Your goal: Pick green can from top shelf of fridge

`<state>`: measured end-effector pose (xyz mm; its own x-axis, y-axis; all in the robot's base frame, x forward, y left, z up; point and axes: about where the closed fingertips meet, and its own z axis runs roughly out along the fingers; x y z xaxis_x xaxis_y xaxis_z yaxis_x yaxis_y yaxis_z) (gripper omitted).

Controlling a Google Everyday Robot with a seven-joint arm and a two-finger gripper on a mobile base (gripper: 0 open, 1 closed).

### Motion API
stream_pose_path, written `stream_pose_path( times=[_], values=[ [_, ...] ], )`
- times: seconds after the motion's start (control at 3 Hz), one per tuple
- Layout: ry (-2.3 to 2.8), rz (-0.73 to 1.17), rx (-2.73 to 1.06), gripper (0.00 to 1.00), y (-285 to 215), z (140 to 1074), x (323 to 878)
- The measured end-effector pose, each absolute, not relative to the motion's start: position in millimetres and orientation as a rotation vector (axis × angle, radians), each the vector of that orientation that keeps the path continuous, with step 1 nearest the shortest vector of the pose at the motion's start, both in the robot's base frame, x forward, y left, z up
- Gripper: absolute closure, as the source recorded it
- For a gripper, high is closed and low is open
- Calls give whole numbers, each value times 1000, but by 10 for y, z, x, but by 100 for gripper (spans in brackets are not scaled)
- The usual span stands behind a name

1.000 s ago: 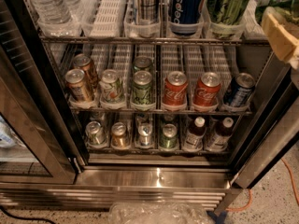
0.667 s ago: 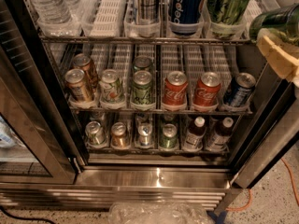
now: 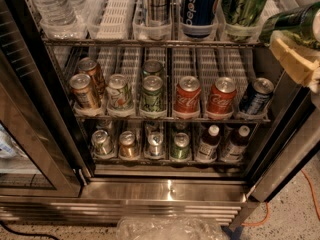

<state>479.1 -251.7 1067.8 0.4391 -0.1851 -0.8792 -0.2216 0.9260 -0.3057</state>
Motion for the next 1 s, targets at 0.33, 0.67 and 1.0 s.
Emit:
stream_pose_path(
  times=[0.33,0.67,1.0],
  values=[
    [1142,65,-465,100,-2327,10497,4693],
    [1144,131,-569,100,-2097,10288,4483],
    [1122,158,-598,100,-2000,10311,4428]
  ],
)
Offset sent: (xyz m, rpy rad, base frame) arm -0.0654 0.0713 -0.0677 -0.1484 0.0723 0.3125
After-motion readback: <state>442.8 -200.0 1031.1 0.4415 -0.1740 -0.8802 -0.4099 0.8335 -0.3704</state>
